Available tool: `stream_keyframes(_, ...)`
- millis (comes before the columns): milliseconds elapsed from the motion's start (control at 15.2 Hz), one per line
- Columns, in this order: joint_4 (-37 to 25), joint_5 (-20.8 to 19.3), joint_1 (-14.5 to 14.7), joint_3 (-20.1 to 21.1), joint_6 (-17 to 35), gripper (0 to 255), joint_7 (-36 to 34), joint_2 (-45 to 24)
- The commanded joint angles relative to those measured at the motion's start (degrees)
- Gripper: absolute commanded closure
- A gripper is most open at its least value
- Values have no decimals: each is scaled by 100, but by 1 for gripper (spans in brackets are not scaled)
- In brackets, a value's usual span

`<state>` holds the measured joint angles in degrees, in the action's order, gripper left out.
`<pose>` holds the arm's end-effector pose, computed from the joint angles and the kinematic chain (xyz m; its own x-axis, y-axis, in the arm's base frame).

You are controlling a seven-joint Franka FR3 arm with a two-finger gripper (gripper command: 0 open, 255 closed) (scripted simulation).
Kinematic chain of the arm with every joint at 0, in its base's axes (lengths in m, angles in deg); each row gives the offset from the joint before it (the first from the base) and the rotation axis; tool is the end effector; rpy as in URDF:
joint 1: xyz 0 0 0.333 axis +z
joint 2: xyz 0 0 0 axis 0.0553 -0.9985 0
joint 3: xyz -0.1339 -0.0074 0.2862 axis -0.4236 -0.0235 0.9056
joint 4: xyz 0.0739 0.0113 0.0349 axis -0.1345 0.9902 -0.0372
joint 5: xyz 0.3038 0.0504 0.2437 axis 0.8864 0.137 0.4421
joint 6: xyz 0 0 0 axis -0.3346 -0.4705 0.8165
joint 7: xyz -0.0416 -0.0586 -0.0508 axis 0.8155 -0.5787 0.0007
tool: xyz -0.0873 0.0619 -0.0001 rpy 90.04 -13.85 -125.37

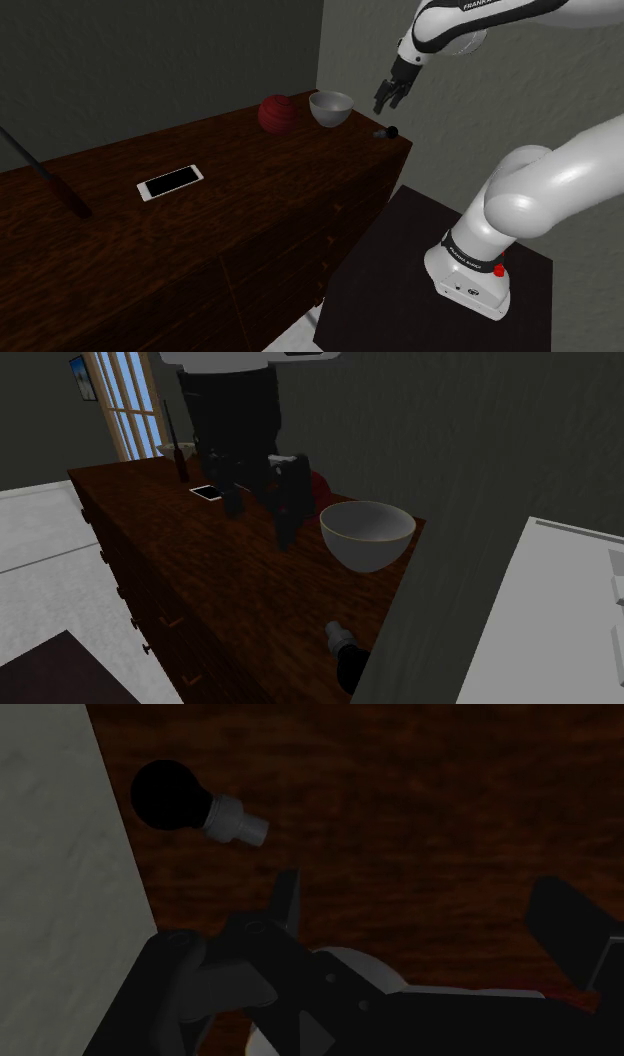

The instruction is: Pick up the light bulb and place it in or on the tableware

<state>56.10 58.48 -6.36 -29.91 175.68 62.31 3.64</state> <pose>0.3605 -0.1993 0.4449 0.9696 -0.1855 0.1598 -0.1716 -0.9804 -0.0971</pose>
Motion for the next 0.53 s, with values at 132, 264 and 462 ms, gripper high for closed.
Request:
stream_keyframes(132, -154, 353, 171, -614, 699, 0, 700, -761)
stream_keyframes(264, -303, 691, 321, -940, 991, 0, 1136, -1204)
stream_keyframes(462, -434, 1137, 494, -1229, 1273, 0, 1603, -1668)
